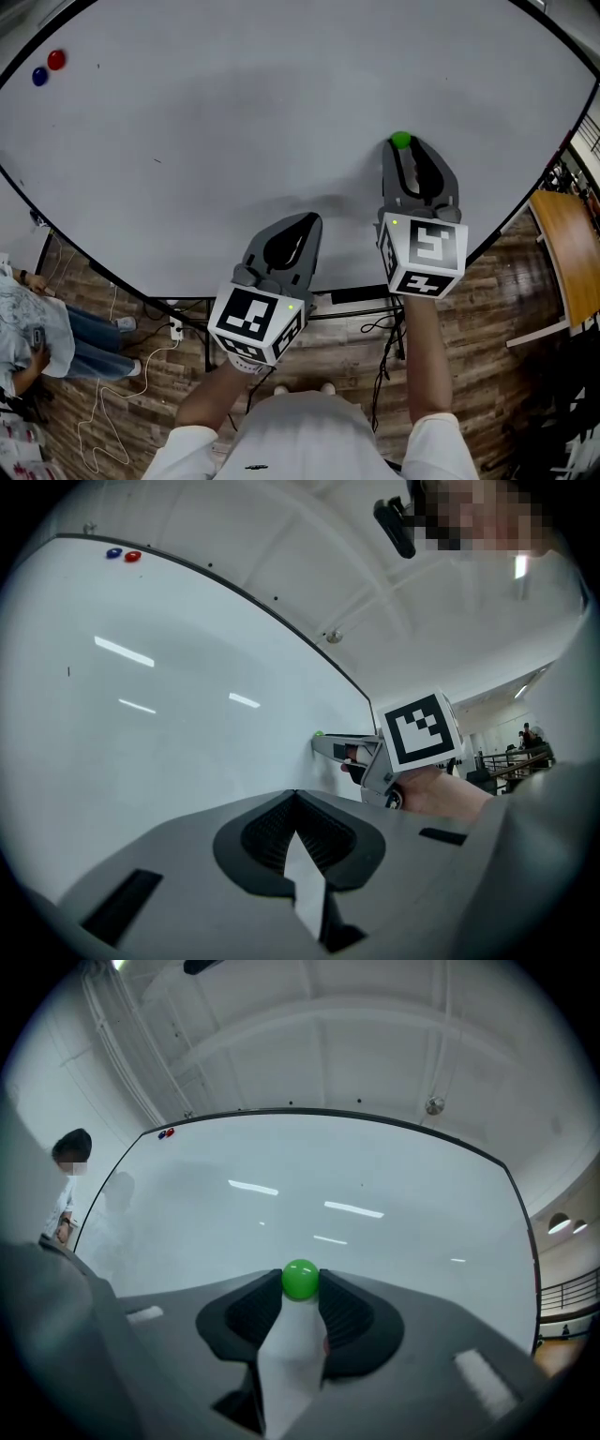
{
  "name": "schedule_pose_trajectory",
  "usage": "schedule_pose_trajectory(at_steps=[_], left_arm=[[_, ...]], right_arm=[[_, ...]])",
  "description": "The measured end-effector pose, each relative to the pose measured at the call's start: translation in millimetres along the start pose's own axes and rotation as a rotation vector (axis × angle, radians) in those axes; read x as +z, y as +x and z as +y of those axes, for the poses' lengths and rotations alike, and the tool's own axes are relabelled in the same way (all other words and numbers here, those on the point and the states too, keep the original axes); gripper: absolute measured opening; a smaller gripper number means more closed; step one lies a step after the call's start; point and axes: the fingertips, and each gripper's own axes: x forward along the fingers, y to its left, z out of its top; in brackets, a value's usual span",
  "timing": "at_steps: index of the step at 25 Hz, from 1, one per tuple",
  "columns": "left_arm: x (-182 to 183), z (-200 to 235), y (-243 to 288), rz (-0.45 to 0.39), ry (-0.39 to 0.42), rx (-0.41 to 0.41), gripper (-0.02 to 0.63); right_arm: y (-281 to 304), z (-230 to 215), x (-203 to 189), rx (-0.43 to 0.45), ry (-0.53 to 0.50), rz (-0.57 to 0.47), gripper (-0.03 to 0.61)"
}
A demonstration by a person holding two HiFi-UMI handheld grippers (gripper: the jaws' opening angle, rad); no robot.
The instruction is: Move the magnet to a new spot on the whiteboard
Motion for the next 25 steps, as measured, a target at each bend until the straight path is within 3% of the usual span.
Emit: schedule_pose_trajectory(at_steps=[18, 25], left_arm=[[-3, -3, -15, 0.012, 0.005, 0.022, 0.006], [-6, -3, -24, 0.013, -0.001, 0.027, 0.006]], right_arm=[[-18, 3, 1, -0.002, 0.019, -0.018, 0.129], [-37, 16, 0, 0.039, 0.015, -0.017, 0.13]])
